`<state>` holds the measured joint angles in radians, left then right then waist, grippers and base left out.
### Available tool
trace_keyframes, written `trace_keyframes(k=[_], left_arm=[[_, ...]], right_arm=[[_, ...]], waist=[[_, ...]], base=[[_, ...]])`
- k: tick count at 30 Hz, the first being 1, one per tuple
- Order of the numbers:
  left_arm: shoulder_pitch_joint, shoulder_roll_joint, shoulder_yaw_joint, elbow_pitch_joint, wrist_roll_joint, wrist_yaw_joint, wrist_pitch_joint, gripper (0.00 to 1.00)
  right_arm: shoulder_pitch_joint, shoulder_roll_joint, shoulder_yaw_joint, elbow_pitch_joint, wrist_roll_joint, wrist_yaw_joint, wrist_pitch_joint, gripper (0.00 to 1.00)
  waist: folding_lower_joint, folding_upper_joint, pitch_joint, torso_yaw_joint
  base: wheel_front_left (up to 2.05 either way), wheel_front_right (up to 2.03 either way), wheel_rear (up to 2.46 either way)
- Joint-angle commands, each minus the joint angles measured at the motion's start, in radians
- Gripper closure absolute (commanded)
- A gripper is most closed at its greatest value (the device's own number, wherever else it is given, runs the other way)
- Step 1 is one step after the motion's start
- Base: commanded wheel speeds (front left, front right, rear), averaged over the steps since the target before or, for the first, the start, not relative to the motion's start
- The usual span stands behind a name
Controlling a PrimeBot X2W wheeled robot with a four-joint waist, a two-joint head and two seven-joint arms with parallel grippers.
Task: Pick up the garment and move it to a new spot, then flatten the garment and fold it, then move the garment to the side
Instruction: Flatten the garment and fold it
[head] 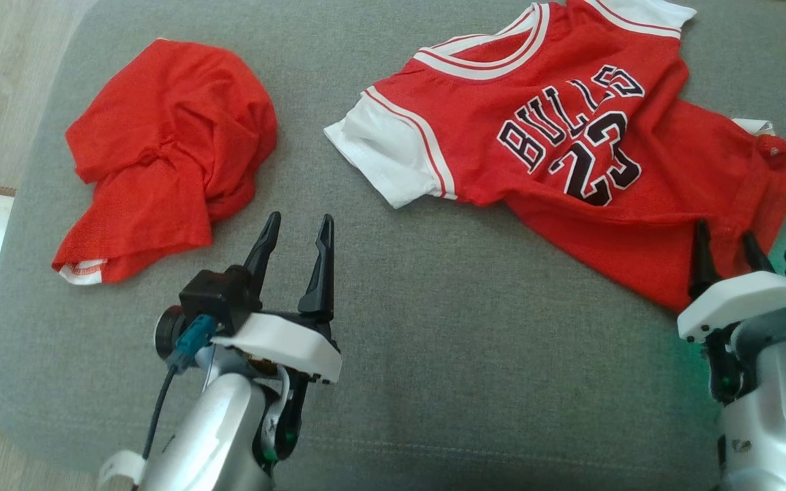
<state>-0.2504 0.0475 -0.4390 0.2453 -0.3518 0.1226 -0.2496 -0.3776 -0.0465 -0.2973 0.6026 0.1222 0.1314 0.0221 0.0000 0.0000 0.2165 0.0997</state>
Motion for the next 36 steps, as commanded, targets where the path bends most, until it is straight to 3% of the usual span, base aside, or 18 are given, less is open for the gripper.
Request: trace_keyframes(k=[1, 3, 4, 5, 6, 17, 22, 27, 31, 36], left_arm=[[-0.041, 0.003, 0.030, -0.027, 0.013, -0.001, -0.012, 0.00], [-0.044, 0.003, 0.027, -0.027, 0.011, 0.000, -0.012, 0.00], [-0.044, 0.003, 0.025, -0.027, 0.011, 0.001, -0.012, 0.00], [-0.045, 0.003, 0.024, -0.026, 0.011, 0.001, -0.012, 0.00], [-0.045, 0.003, 0.024, -0.025, 0.011, 0.001, -0.012, 0.00], [-0.015, 0.003, 0.039, -0.016, 0.009, 0.006, -0.012, 0.00], [0.020, 0.003, 0.067, -0.013, 0.009, 0.009, -0.012, 0.00], [0.045, 0.003, 0.079, -0.012, 0.012, 0.007, -0.012, 0.00], [0.066, 0.003, 0.082, -0.012, 0.012, 0.007, -0.012, 0.00], [0.079, 0.003, 0.082, -0.012, 0.015, 0.005, -0.012, 0.00]], right_arm=[[-0.033, -0.004, 0.021, -0.017, -0.006, -0.001, -0.017, 0.00], [-0.038, -0.004, 0.025, -0.002, -0.006, -0.001, -0.025, 0.00], [-0.041, -0.004, 0.028, 0.005, -0.005, -0.001, -0.028, 0.39], [-0.044, -0.004, 0.030, 0.010, -0.003, -0.001, -0.031, 0.92], [-0.046, -0.004, 0.035, 0.013, -0.006, -0.001, -0.037, 1.00], [-0.014, -0.004, 0.137, -0.053, 0.019, -0.001, -0.113, 1.00], [0.161, -0.004, 0.302, -0.253, 0.109, -0.001, -0.071, 1.00], [0.311, -0.004, 0.378, -0.395, 0.125, -0.001, 0.009, 1.00], [0.394, -0.004, 0.391, -0.467, 0.110, -0.001, 0.070, 1.00], [0.441, -0.004, 0.334, -0.508, 0.076, -0.001, 0.101, 1.00]], waist=[[0.0000, 0.0000, -0.001, -0.001], [0.0000, 0.0000, -0.002, -0.002], [0.0000, 0.0000, -0.003, -0.003], [0.0000, 0.0000, -0.003, -0.004], [0.0000, 0.0000, -0.004, -0.005], [0.0000, 0.0000, -0.068, -0.056], [0.0000, 0.0000, -0.133, -0.110], [0.0000, 0.0000, -0.167, -0.137], [0.0000, 0.0000, -0.189, -0.150], [0.0000, 0.0000, -0.201, -0.154]], base=[[0.00, 0.00, 0.00], [0.00, 0.00, 0.00], [0.00, 0.00, 0.00], [0.00, 0.00, 0.00], [0.00, 0.00, 0.00], [0.00, 0.00, 0.00], [0.00, 0.00, 0.00], [0.00, 0.00, 0.00], [0.00, 0.00, 0.00], [0.00, 0.00, 0.00]])
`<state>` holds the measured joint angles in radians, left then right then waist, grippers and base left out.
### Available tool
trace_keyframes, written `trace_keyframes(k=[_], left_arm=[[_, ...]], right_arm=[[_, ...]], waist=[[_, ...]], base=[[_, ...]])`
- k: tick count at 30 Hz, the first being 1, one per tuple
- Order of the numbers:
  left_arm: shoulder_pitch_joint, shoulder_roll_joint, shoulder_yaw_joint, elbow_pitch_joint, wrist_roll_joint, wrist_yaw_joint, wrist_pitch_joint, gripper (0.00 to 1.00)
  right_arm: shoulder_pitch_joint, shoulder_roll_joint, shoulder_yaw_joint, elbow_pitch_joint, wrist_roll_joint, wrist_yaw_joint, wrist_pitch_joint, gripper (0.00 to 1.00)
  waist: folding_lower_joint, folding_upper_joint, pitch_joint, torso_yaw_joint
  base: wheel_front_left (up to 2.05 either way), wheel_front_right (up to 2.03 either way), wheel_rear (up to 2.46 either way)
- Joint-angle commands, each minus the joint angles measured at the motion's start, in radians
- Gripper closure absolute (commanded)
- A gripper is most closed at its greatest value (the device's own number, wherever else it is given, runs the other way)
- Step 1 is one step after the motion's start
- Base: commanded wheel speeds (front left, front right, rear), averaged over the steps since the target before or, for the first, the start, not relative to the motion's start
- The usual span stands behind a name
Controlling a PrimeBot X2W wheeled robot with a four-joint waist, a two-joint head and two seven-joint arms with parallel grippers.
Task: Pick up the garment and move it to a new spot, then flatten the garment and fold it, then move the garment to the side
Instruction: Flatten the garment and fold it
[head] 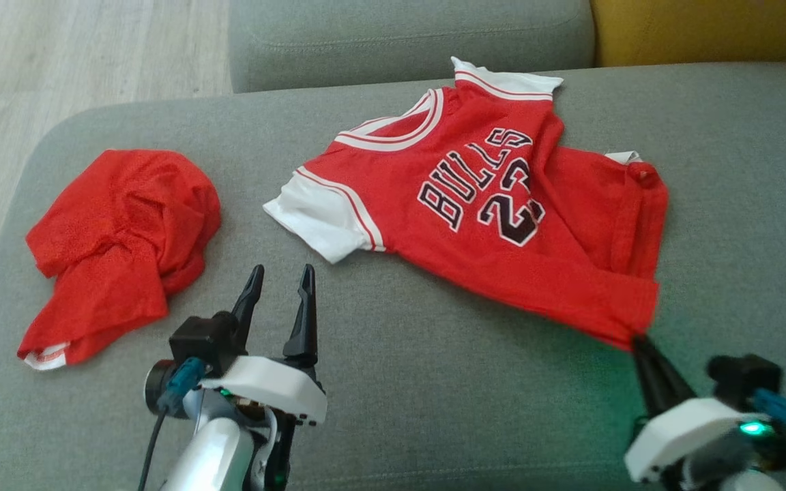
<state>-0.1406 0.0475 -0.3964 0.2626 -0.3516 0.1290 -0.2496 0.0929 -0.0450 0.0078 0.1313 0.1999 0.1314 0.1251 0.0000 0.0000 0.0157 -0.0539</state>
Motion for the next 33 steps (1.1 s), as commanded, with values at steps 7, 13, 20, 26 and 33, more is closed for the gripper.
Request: trace_keyframes(k=[7, 13, 20, 26, 33], left_arm=[[-0.025, 0.003, 0.038, -0.030, 0.015, -0.001, -0.012, 0.00], [-0.021, 0.003, 0.034, -0.031, 0.016, 0.000, -0.012, 0.00], [-0.029, 0.003, 0.025, -0.029, 0.014, 0.002, -0.012, 0.00], [-0.040, 0.003, 0.022, -0.027, 0.009, 0.000, -0.012, 0.00], [-0.065, 0.003, 0.006, -0.017, 0.003, -0.005, -0.012, 0.00]], right_arm=[[-0.024, -0.005, -0.148, -0.031, -0.086, -0.001, -0.007, 1.00], [-0.051, -0.005, -0.249, 0.008, -0.140, -0.001, -0.040, 1.00], [-0.093, -0.005, -0.243, 0.033, -0.095, -0.001, -0.111, 0.00], [-0.113, -0.005, -0.124, -0.026, -0.007, -0.001, -0.226, 0.00], [-0.105, -0.005, -0.085, -0.032, 0.008, -0.001, -0.267, 0.00]], waist=[[0.0000, 0.0000, -0.008, 0.001], [0.0000, 0.0000, -0.010, -0.007], [0.0000, 0.0000, 0.002, -0.014], [0.0000, 0.0000, 0.008, -0.009], [0.0000, 0.0000, 0.030, 0.002]], base=[[0.00, 0.00, 0.00], [0.00, 0.00, 0.00], [0.00, 0.00, 0.00], [0.00, 0.00, 0.00], [0.00, 0.00, 0.00]])
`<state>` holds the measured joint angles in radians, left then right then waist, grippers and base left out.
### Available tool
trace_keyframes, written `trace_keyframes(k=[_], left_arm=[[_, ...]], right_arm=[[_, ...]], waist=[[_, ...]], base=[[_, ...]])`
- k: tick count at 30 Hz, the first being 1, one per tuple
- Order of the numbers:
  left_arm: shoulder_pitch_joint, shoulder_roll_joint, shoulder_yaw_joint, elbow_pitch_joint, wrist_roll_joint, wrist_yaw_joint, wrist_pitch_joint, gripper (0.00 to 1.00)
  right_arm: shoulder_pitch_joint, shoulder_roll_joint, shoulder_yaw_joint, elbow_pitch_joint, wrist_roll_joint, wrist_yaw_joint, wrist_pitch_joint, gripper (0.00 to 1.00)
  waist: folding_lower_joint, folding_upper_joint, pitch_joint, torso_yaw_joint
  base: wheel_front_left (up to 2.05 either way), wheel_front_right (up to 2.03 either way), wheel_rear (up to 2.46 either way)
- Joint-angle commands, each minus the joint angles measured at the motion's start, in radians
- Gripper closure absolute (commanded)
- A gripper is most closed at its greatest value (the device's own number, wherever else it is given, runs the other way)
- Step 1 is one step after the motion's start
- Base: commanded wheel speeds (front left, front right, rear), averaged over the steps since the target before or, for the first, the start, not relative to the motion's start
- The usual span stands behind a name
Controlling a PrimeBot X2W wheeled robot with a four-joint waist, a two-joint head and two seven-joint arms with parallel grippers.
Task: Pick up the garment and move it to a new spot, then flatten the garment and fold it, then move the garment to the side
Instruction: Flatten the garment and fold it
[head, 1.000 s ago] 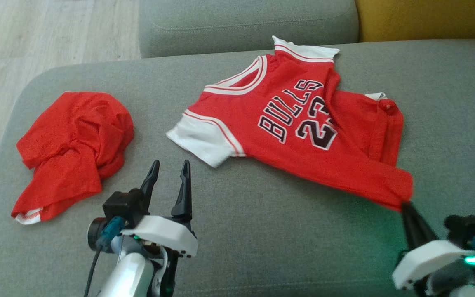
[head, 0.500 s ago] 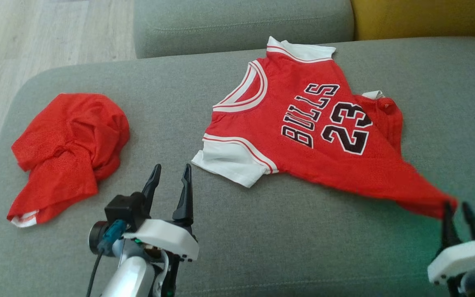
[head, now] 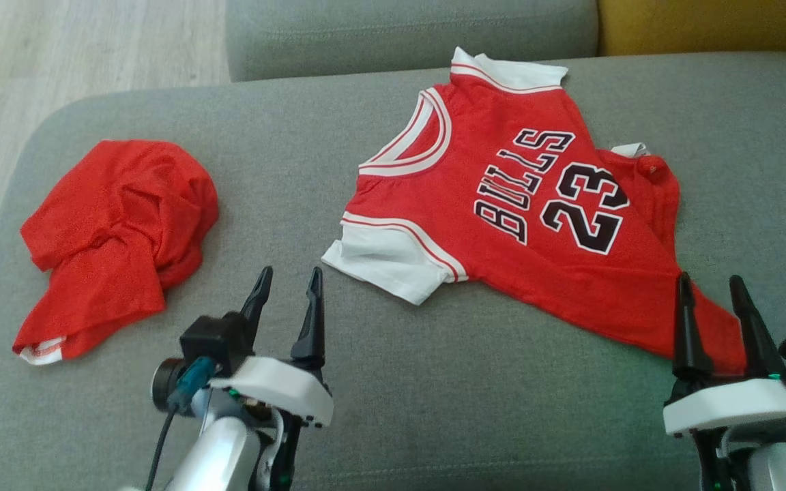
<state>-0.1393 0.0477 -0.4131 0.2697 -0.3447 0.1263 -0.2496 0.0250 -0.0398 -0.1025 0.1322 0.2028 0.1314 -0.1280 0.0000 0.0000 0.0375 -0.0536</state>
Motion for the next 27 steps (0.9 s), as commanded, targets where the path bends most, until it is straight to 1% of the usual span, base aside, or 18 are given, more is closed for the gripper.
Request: trace_keyframes(k=[1, 4, 8, 11, 12, 16, 21, 27], left_arm=[[-0.075, 0.003, 0.018, -0.017, -0.003, -0.005, -0.012, 0.00], [-0.112, 0.003, -0.007, 0.031, 0.008, -0.017, -0.012, 0.00], [-0.202, 0.017, -0.044, 0.161, 0.061, -0.025, 0.011, 0.00], [-0.278, 0.027, -0.051, 0.271, 0.087, -0.016, 0.035, 0.00], [-0.278, 0.027, -0.051, 0.271, 0.087, -0.016, 0.035, 0.00], [-0.364, 0.039, -0.056, 0.405, 0.108, -0.010, 0.058, 0.00], [-0.436, 0.045, -0.057, 0.545, 0.110, -0.017, 0.066, 0.00], [-0.486, 0.040, -0.057, 0.657, 0.100, -0.030, 0.038, 0.00]], right_arm=[[-0.040, -0.010, 0.026, -0.033, 0.006, -0.001, -0.015, 0.00], [-0.051, -0.010, 0.028, -0.036, 0.003, -0.001, -0.010, 0.00], [-0.068, -0.010, 0.034, -0.046, -0.003, -0.001, -0.002, 0.00], [-0.081, -0.010, 0.039, -0.055, -0.003, -0.001, 0.000, 0.00], [-0.081, -0.010, 0.039, -0.055, -0.003, -0.001, 0.000, 0.00], [-0.093, -0.010, 0.047, -0.062, 0.002, -0.001, -0.001, 0.00], [-0.102, -0.010, 0.053, -0.065, 0.007, -0.001, -0.005, 0.00], [-0.109, -0.010, 0.052, -0.065, 0.009, -0.001, -0.009, 0.00]], waist=[[0.0000, 0.0000, 0.015, 0.001], [0.0000, 0.0000, 0.037, -0.007], [0.0000, 0.0000, 0.074, -0.027], [0.0000, 0.0000, 0.101, -0.047], [0.0000, 0.0000, 0.101, -0.047], [0.0000, 0.0000, 0.128, -0.072], [0.0000, 0.0000, 0.148, -0.098], [0.0000, 0.0000, 0.158, -0.119]], base=[[0.00, 0.00, 0.00], [0.00, 0.00, 0.00], [0.00, 0.00, 0.00], [0.00, 0.00, 0.00], [0.00, 0.00, 0.00], [0.00, 0.00, 0.00], [0.00, 0.00, 0.00], [0.00, 0.00, 0.00]])
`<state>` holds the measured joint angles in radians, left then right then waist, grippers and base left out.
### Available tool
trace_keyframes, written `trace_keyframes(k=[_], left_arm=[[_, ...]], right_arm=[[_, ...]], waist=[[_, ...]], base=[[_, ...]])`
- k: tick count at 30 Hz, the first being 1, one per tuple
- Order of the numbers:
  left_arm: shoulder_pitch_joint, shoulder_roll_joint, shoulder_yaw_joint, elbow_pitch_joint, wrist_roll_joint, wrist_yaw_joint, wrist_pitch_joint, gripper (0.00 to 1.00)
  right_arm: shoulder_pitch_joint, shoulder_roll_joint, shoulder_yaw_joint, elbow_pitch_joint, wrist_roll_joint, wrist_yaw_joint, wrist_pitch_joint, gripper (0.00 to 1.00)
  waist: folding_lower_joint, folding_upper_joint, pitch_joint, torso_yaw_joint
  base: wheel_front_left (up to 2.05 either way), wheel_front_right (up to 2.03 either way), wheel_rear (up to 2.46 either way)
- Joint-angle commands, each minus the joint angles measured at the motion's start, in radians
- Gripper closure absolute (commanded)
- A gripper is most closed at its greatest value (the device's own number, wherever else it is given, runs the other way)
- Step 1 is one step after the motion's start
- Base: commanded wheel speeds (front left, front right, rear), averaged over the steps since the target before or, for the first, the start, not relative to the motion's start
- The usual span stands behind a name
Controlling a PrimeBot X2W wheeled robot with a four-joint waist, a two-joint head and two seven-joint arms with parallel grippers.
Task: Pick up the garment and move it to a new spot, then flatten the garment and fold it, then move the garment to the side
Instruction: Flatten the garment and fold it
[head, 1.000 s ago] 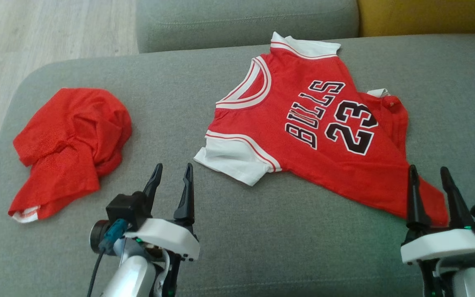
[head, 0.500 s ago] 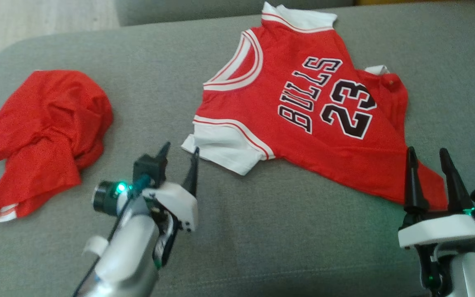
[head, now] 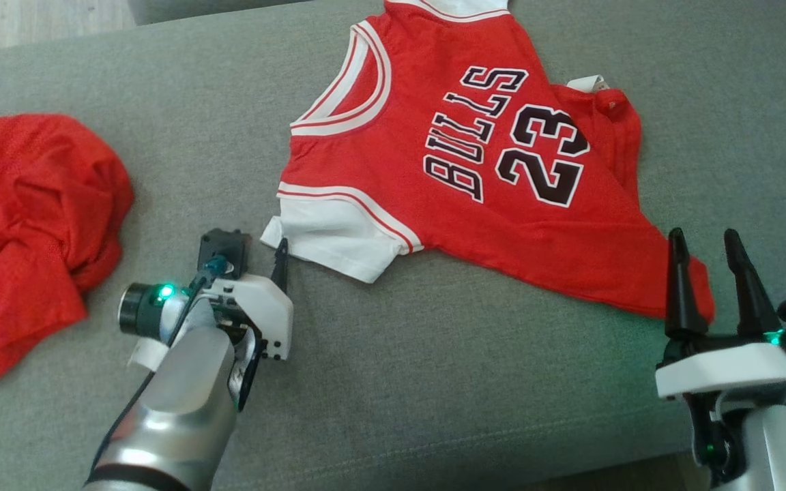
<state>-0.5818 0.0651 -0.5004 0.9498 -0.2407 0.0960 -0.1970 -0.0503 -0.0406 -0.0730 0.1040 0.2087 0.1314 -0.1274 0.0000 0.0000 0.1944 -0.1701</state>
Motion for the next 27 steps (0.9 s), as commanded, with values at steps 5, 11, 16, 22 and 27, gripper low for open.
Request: trace_keyframes(k=[5, 11, 16, 22, 27], left_arm=[[-0.073, 0.017, 0.026, 0.044, -0.012, -0.011, -0.031, 0.00], [-0.100, 0.005, 0.019, 0.111, -0.037, -0.058, -0.038, 0.62], [-0.116, -0.003, 0.006, 0.157, -0.051, -0.092, -0.042, 1.00], [-0.120, -0.007, 0.039, 0.125, -0.086, -0.079, -0.062, 1.00], [-0.068, 0.008, 0.103, -0.078, -0.094, -0.040, -0.064, 1.00]], right_arm=[[-0.036, -0.010, 0.020, -0.039, 0.002, -0.001, -0.011, 0.00], [-0.040, -0.010, 0.013, -0.042, -0.007, -0.001, -0.011, 0.00], [-0.044, -0.010, -0.023, -0.033, -0.017, -0.001, -0.012, 0.00], [-0.041, -0.010, -0.044, -0.007, -0.018, -0.001, -0.007, 0.00], [-0.015, -0.010, -0.059, 0.041, -0.002, -0.001, 0.025, 0.00]], waist=[[0.0000, 0.0000, 0.010, -0.013], [0.0000, 0.0000, 0.021, -0.022], [0.0000, 0.0000, 0.027, -0.029], [0.0000, 0.0000, 0.006, -0.023], [0.0000, 0.0000, -0.018, -0.008]], base=[[0.00, 0.00, 0.00], [0.00, 0.00, 0.00], [0.00, 0.00, 0.00], [0.00, 0.00, 0.00], [0.00, 0.00, 0.00]])
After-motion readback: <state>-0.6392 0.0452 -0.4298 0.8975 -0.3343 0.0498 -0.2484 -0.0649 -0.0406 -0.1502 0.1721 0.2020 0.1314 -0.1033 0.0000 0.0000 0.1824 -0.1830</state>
